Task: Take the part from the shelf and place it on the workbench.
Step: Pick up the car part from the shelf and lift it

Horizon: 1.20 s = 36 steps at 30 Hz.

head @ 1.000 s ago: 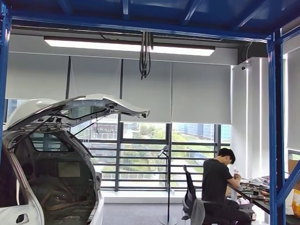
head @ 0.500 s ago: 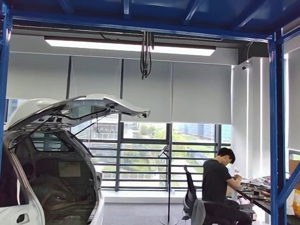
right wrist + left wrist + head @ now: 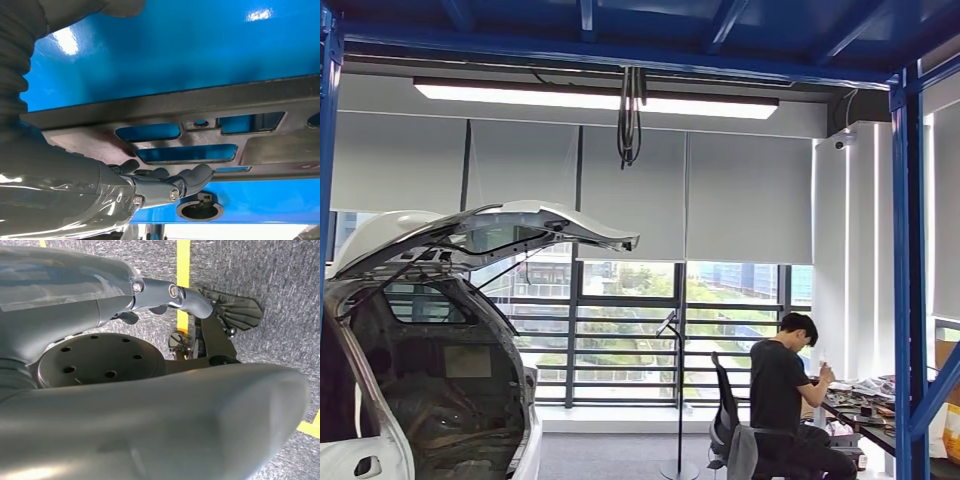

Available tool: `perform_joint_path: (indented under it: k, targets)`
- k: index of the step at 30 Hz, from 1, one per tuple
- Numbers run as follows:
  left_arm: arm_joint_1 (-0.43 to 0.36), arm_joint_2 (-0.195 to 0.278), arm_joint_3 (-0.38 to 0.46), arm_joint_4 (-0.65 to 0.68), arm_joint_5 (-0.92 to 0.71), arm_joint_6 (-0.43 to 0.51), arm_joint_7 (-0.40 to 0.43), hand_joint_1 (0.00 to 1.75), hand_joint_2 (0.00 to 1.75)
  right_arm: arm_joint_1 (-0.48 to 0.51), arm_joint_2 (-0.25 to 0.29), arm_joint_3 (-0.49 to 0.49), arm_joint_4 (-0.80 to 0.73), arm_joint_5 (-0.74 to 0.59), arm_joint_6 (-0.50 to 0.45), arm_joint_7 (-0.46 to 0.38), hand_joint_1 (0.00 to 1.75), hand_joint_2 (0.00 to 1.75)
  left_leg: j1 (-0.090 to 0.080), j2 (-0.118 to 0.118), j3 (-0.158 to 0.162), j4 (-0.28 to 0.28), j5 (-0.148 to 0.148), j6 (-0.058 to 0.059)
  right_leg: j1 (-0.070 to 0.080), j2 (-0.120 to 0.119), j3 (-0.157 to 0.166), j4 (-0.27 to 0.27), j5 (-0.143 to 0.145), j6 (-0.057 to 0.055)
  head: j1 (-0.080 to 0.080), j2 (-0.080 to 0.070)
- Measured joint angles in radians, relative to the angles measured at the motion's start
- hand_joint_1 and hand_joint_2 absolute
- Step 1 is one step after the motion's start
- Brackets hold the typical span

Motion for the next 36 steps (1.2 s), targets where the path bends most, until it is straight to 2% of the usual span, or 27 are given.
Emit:
perform_joint_path:
  k: [6, 14, 20, 21, 24, 25, 30, 36]
  targets:
    - [0.0, -0.001, 0.0, 0.0, 0.001, 0.005, -0.004, 0.0, 0.0, -0.006, 0.019, 0.029, 0.023, 0.041, -0.07, -0.003, 0.0, 1.75, 0.0, 0.0, 0.0, 0.0, 0.0, 0.0, 0.0, 0.0, 0.0, 0.0, 0.0, 0.0, 0.0, 0.0]
    - [0.0, -0.001, 0.0, 0.0, -0.002, 0.01, -0.011, 0.0, 0.0, 0.017, 0.071, 0.06, 0.041, 0.233, -0.206, 0.024, 0.0, 1.75, 0.0, 0.0, 0.0, 0.0, 0.0, 0.0, 0.0, 0.0, 0.0, 0.0, 0.0, 0.0, 0.0, 0.0]
    - [-0.001, -0.001, 0.0, 0.0, -0.01, 0.011, -0.017, 0.0, 0.0, 0.028, 0.132, 0.061, 0.076, 0.394, -0.287, 0.047, 0.0, 1.75, 0.001, 0.001, 0.002, 0.0, 0.0, 0.0, 0.0, 0.001, 0.001, 0.0, 0.0, 0.0, 0.0, 0.0]
    - [-0.001, -0.001, 0.0, 0.0, -0.011, 0.011, -0.018, 0.0, 0.0, 0.027, 0.144, 0.06, 0.085, 0.425, -0.297, 0.054, 0.09, 1.75, 0.001, 0.001, 0.003, 0.0, 0.0, 0.0, 0.0, 0.001, 0.001, 0.0, 0.0, 0.0, 0.0, 0.0]
    - [-0.001, -0.001, 0.0, 0.0, -0.017, 0.011, -0.02, 0.0, 0.0, 0.023, 0.181, 0.059, 0.127, 0.524, -0.319, 0.075, 1.4, 1.75, 0.001, 0.001, 0.006, -0.001, 0.0, 0.0, 0.0, 0.001, 0.004, 0.0, 0.0, 0.0, 0.0, 0.0]
    - [-0.001, -0.001, 0.0, 0.0, -0.019, 0.011, -0.02, 0.0, 0.0, 0.021, 0.193, 0.058, 0.145, 0.552, -0.326, 0.079, 1.75, 1.75, 0.001, 0.001, 0.007, -0.001, 0.0, 0.0, 0.0, 0.001, 0.005, 0.0, 0.0, 0.0, 0.0, 0.0]
    - [-0.001, -0.001, 0.0, 0.0, -0.022, 0.013, -0.019, 0.0, 0.0, 0.017, 0.231, 0.046, 0.231, 0.668, -0.377, 0.081, 1.75, 1.75, 0.0, 0.001, 0.009, -0.001, 0.0, 0.0, 0.0, 0.001, 0.007, 0.0, -0.001, 0.0, 0.0, 0.0]
    - [0.002, -0.001, 0.0, 0.0, -0.022, 0.021, -0.013, 0.0, 0.0, 0.022, 0.248, 0.016, 0.281, 0.716, -0.401, 0.078, 1.75, 1.75, 0.0, 0.001, 0.011, -0.001, 0.0, 0.0, 0.0, 0.0, 0.009, 0.0, 0.0, 0.0, 0.0, 0.0]
